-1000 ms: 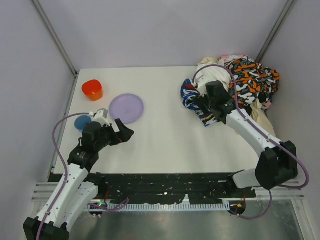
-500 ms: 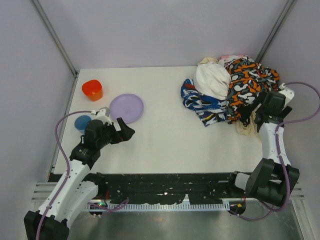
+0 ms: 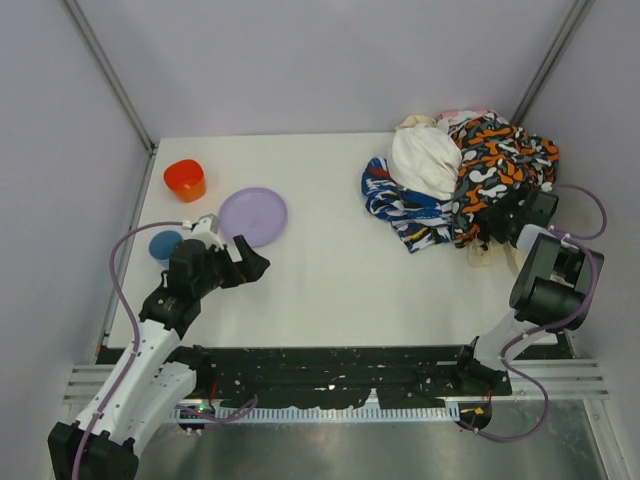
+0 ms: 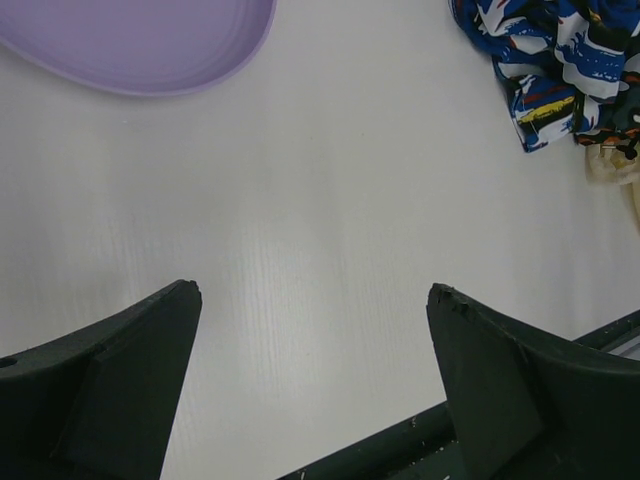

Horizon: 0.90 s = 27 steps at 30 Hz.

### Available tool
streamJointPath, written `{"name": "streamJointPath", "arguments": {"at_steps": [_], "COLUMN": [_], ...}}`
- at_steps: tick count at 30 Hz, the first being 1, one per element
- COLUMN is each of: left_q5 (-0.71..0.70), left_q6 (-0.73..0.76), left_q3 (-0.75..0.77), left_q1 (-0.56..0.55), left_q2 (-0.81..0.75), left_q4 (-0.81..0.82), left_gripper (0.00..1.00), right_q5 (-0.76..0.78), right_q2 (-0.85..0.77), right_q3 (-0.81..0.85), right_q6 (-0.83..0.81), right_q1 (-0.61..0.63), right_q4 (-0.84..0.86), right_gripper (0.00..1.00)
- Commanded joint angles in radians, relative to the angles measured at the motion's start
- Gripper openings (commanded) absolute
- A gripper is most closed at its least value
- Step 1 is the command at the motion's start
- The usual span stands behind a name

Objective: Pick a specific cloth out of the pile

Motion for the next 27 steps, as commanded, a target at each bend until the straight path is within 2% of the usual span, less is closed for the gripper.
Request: {"name": "streamJointPath", "arguments": {"at_steps": [1, 2, 5, 6, 8, 12, 15, 19, 22, 27], "left_q5": [0.019, 0.017, 0.025, 0.025, 0.022, 0.028, 0.034, 0.020, 0.010, 0.005], "left_q6": [0.008, 0.004, 0.002, 0.002, -0.001, -0.007, -0.009, -0.009, -0.006, -0.004], "left_q3": [0.001, 0.001, 0.001, -0.002, -0.007, -0.008, -0.007, -0.007, -0.002, 0.001], "left_q1": [-0.003, -0.002, -0.002, -0.002, -0.002, -0.002, -0.003, -0.002, -0.002, -0.002], "left_q2": [-0.018, -0.021, -0.026, -0.031, -0.037, -0.037, -0.031, -0.032, -0.032, -0.026], "left_q4": [0.048, 0.048, 0.045, 0.045, 0.049, 0.062, 0.060, 0.049, 0.031, 0.031], "left_gripper": [1.00, 1.00, 1.00, 1.00, 1.00, 1.00, 1.00, 1.00, 1.00, 1.00], "right_q5": [-0.189, -0.186, -0.055, -0.042, -0.057, -0.044, 0.007, -0.014, 0.015, 0.099], "right_q2": [0.056, 0.046, -0.017, -0.052, -0.106, -0.222, -0.276, -0.280, -0.252, -0.276], "right_q3": [0.109, 0.108, 0.111, 0.112, 0.114, 0.190, 0.328, 0.480, 0.593, 0.624], "right_q6": [0.021, 0.013, -0.059, -0.103, -0.137, -0.280, -0.437, -0.484, -0.498, -0.519], "right_q1": [0.012, 0.020, 0.048, 0.052, 0.060, 0.167, 0.338, 0.500, 0.561, 0.634], "right_q4": [0.107, 0.111, 0.047, 0.029, 0.021, -0.095, -0.185, -0.237, -0.297, -0.286], "right_gripper": [0.49, 0.40, 0.29, 0.19, 0.05, 0.06, 0.06, 0.05, 0.05, 0.05]}}
